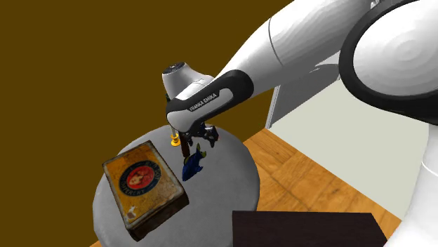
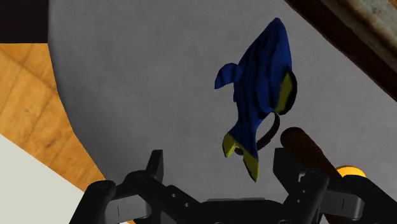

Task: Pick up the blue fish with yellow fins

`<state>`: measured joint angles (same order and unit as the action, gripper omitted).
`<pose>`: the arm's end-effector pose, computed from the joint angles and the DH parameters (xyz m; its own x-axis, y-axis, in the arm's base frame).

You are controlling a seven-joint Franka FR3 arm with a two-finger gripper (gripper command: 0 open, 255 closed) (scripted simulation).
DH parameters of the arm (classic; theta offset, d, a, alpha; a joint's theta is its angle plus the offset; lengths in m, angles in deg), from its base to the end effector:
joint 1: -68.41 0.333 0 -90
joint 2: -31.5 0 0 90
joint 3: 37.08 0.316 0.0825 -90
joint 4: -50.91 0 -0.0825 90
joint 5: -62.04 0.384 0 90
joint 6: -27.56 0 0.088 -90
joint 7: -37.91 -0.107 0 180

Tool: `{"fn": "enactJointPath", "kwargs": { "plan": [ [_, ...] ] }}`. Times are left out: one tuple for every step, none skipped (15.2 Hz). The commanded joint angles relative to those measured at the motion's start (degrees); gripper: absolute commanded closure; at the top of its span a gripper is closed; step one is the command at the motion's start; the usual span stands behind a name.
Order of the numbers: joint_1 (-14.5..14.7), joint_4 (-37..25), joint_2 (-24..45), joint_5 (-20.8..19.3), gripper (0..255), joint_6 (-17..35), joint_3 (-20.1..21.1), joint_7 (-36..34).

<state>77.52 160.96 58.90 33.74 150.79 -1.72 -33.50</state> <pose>0.4589 0.3993 0.2708 0.9794 -0.1958 0.0501 -0.2015 -0.9656 0.1645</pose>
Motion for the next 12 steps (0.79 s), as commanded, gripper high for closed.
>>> {"fn": "enactJointPath", "kwargs": {
  "plan": [
    [2.95, -4.7, 5.02, -2.09, 0, -1.07, -1.64, -2.74],
    [4.35, -7.2, 7.46, -2.85, 0, -1.63, -2.47, -3.72],
    [5.71, -9.79, 9.89, -3.51, 0, -2.23, -3.26, -4.59],
    [6.09, -10.46, 10.5, -3.63, 0, -2.38, -3.5, -4.77],
    [6.25, -10.47, 11.0, -3.94, 0, -1.93, -3.74, -4.98],
    [6.41, -10.48, 11.51, -4.25, 0, -1.48, -3.98, -5.2],
    [6.58, -10.51, 12.03, -4.56, 0, -1.04, -4.23, -5.41],
    [6.74, -10.55, 12.55, -4.87, 0, -0.61, -4.47, -5.63],
    [6.91, -10.6, 13.08, -5.18, 0, -0.18, -4.72, -5.84],
    [7.08, -10.67, 13.62, -5.48, 0, 0.24, -4.97, -6.05],
    [7.35, -10.8, 14.47, -5.97, 0, 0.9, -5.36, -6.37],
    [7.35, -10.79, 14.46, -5.96, 0, 0.91, -5.36, -6.37]
  ]
}}
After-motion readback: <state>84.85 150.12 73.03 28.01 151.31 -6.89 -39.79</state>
